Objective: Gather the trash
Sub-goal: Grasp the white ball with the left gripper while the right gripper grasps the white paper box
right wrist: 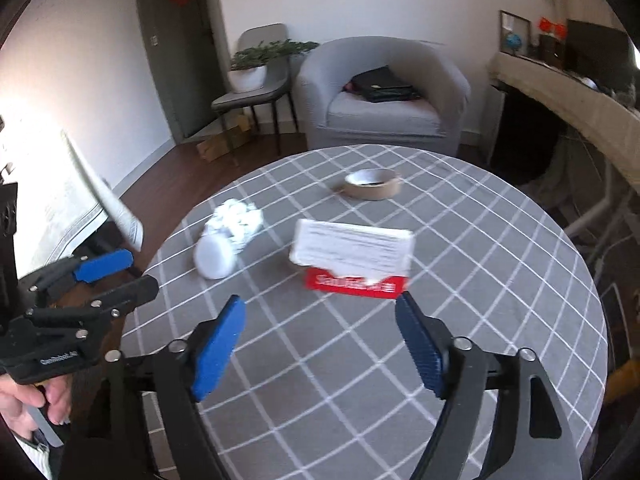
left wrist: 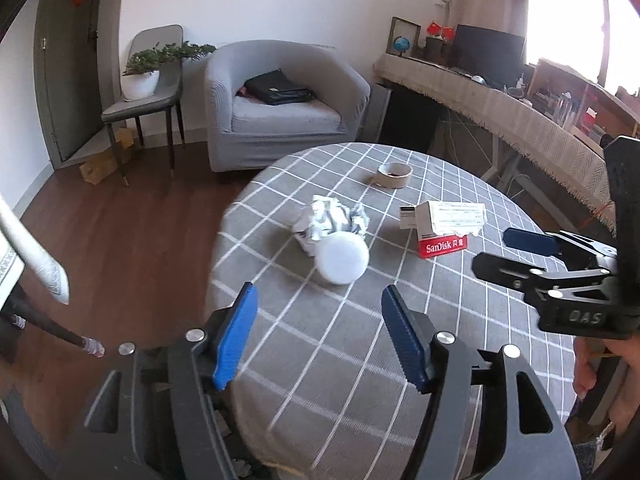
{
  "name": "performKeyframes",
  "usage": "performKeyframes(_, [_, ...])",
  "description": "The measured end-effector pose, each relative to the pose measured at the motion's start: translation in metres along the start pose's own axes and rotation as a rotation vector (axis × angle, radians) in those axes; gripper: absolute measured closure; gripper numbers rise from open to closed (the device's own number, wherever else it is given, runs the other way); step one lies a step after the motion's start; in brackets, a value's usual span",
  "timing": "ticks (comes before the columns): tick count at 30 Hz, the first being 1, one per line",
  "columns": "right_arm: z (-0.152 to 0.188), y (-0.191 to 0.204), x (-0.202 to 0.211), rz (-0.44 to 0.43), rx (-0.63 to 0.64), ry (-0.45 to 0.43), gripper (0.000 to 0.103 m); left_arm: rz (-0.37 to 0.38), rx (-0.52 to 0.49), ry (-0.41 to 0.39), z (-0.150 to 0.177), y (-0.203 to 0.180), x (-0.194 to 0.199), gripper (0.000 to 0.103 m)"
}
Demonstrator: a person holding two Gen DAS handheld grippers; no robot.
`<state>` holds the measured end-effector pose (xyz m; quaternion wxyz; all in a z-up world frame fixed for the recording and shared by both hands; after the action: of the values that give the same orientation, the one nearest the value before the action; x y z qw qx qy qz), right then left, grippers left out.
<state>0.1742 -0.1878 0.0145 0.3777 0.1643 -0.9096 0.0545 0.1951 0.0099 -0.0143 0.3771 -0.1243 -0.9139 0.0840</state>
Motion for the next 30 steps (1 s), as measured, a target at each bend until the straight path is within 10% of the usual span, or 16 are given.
performKeyframes(11, [0.002,-0.033,-0.012,0.013,-0.048,0.031,0.014,-0.048,0.001,0.06,-0.01,-0.018,-0.054,0.036])
performKeyframes(16, [-0.004,-0.032,-0.02,-0.006,-0.049,0.04,0.013,-0.088,-0.013,0.081,-0.015,-0.021,-0.069,0.061])
performKeyframes(30, [-0.023,-0.01,-0.047,0.024,-0.048,0.056,0.006,0.006,-0.051,0.127,-0.015,-0.026,-0.063,0.061])
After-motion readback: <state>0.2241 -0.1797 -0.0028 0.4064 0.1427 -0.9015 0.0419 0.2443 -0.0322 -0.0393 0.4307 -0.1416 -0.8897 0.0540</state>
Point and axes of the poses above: each gripper's, at about its wrist camera, not at the fingertips, and x roughly against the way its jaws point, y to its left, z to its underside, the point moved 2 cm from there along -x, roughly the way its jaws point, and after that the axes turned 9 degrees about x, right-handed, at the moved point
